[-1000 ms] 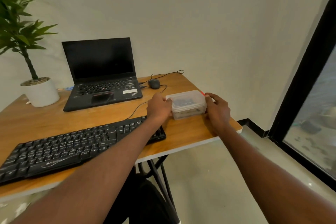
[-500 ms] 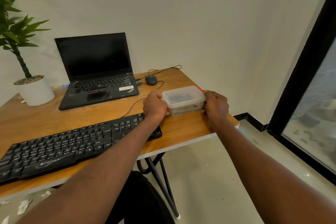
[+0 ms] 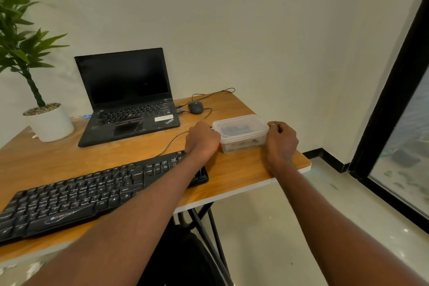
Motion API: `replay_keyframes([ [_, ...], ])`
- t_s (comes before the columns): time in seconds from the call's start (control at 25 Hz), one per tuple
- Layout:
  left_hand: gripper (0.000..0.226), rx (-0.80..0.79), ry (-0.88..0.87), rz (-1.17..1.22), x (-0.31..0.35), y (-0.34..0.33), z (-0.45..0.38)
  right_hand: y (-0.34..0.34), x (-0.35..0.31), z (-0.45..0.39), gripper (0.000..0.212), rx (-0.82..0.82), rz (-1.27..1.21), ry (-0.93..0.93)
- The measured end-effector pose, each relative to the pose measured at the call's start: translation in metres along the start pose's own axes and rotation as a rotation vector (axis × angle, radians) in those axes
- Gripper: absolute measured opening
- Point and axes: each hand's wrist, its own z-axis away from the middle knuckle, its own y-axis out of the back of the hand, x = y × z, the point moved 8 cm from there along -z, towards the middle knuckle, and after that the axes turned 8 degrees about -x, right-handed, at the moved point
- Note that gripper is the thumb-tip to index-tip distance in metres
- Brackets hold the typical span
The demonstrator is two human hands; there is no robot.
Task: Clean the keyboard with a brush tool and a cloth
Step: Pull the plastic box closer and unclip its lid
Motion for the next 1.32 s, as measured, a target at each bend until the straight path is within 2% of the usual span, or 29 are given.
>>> replay_keyframes([
  [0.24, 0.025, -0.032, 0.040, 0.271, -0.006, -0.008, -0.002, -0.006, -0.006, 0.000, 0.029, -0.083, 0.010, 0.098],
  [0.36, 0.032, -0.012, 0.005, 0.133, 0.004, -0.002, 0.006, -0.005, -0.006, 0.001, 0.028, -0.064, -0.022, 0.134],
  [0.52, 0.030, 0.052, -0.112, -0.062, 0.022, 0.012, 0.027, -0.006, -0.009, 0.002, 0.024, -0.063, -0.033, 0.172],
  [0.68, 0.025, 0.124, -0.171, -0.094, 0.034, 0.024, 0.041, -0.004, -0.011, 0.004, 0.022, -0.042, -0.096, 0.191],
  [0.84, 0.015, 0.216, -0.245, 0.091, 0.039, 0.037, 0.064, 0.001, -0.013, 0.006, 0.034, -0.042, -0.197, 0.191],
  [0.92, 0.011, 0.206, -0.288, 0.217, 0.036, 0.034, 0.085, 0.008, -0.012, 0.006, 0.040, -0.088, -0.218, 0.144],
  [1.04, 0.015, 0.174, -0.353, 0.269, 0.024, 0.025, 0.113, 0.027, -0.009, 0.015, 0.035, -0.202, -0.152, 0.148],
  [1.16, 0.027, 0.135, -0.373, 0.133, 0.018, 0.017, 0.133, 0.046, 0.002, 0.018, 0.020, -0.339, 0.020, 0.124],
  [1.32, 0.034, 0.061, -0.412, -0.299, 0.032, 0.006, 0.142, 0.049, 0.011, 0.018, 0.046, -0.516, 0.107, 0.034],
])
